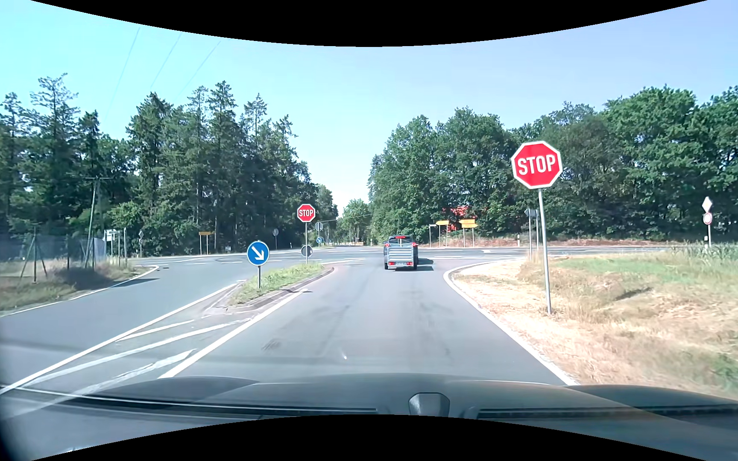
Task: Follow the waypoints while adhering to traffic rules and regulations
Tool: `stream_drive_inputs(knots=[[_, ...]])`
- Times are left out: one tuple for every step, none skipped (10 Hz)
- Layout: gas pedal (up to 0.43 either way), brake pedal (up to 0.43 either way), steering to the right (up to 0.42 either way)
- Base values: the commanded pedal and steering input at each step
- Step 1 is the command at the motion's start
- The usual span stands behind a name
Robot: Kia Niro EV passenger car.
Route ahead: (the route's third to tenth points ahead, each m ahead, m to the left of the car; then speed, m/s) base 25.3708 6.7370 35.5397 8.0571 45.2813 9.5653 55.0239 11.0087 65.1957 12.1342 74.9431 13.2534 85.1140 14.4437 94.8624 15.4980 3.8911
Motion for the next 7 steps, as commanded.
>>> stream_drive_inputs(knots=[[0.0, 0.006, 0.016], [0.0, 0.006, 0.016], [1.0, 0.006, 0.016], [1.0, 0.006, 0.016], [0.268, 0.0, 0.016], [0.0, 0.006, 0.016], [0.0, 0.006, 0.016]])
